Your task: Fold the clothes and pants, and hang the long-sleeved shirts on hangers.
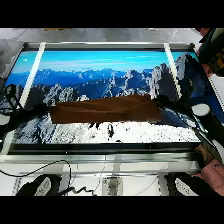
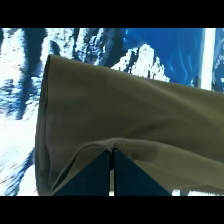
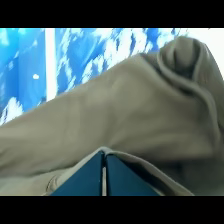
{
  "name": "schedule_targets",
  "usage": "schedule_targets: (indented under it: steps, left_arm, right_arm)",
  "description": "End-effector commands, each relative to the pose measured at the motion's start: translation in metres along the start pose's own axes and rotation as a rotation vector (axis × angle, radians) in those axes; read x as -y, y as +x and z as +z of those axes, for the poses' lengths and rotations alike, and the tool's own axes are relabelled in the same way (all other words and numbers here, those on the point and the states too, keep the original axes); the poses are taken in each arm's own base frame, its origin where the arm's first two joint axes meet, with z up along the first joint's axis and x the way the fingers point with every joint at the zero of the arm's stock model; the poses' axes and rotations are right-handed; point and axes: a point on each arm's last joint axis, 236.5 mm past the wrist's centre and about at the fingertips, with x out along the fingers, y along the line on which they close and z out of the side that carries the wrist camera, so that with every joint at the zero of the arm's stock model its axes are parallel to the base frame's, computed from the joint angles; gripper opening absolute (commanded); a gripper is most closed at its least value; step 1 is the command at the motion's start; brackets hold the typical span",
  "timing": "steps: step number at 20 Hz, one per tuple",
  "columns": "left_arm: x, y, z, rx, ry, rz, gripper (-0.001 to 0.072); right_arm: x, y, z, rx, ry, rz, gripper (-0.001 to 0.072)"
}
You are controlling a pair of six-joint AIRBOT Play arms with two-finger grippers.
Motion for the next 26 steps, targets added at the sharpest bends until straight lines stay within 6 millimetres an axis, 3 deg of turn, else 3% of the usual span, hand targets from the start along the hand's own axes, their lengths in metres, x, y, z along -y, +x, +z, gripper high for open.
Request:
schedule_targets:
  steps: [1, 3, 7, 11, 15, 16, 18, 19, 20, 21, 22, 23, 26]
  left_arm:
    - [-0.011, 0.028, 0.01, 0.048, -0.018, 0.038, 0.0016]
    - [-0.02, 0.038, 0.022, 0.105, -0.029, 0.073, 0.0016]
    - [-0.035, 0.053, 0.035, 0.174, -0.141, 0.093, 0.0016]
    - [-0.044, 0.08, 0.014, 0.109, -0.241, 0.09, 0.0017]
    - [-0.049, 0.099, -0.001, 0.07, -0.29, 0.097, 0.0021]
    - [-0.05, 0.1, -0.002, 0.07, -0.286, 0.1, 0.0047]
    - [-0.05, 0.099, 0.0, 0.072, -0.243, 0.1, 0.0097]
    - [-0.049, 0.099, 0.003, 0.076, -0.201, 0.099, 0.0108]
    - [-0.047, 0.098, 0.007, 0.079, -0.169, 0.095, 0.0175]
    - [-0.044, 0.096, 0.011, 0.083, -0.141, 0.088, 0.038]
    - [-0.042, 0.092, 0.016, 0.093, -0.116, 0.087, 0.0632]
    - [-0.04, 0.088, 0.019, 0.103, -0.092, 0.087, 0.0712]
    - [-0.042, 0.076, 0.006, 0.023, 0.062, 0.102, 0.0711]
  right_arm:
    - [-0.004, 0.045, 0.02, 0.017, -0.02, -0.015, 0.0014]
    - [-0.007, 0.064, 0.041, 0.066, -0.029, -0.022, 0.0014]
    - [0.008, 0.092, 0.072, 0.141, 0.0, -0.057, 0.0014]
    - [0.024, 0.12, 0.068, 0.144, 0.029, -0.086, 0.0015]
    - [0.022, 0.13, 0.063, 0.149, 0.022, -0.09, 0.0016]
    - [0.02, 0.131, 0.06, 0.143, 0.018, -0.086, 0.0067]
    - [0.015, 0.133, 0.052, 0.115, 0.011, -0.076, 0.0384]
    - [0.013, 0.133, 0.049, 0.101, 0.004, -0.074, 0.0461]
    - [0.012, 0.133, 0.045, 0.083, 0.003, -0.069, 0.0471]
    - [0.01, 0.133, 0.039, 0.059, 0.001, -0.063, 0.0471]
    - [0.01, 0.133, 0.032, 0.027, -0.003, -0.059, 0.0471]
    - [0.011, 0.132, 0.023, -0.018, -0.016, -0.058, 0.0471]
    - [0.021, 0.128, -0.01, -0.165, -0.102, -0.078, 0.0471]
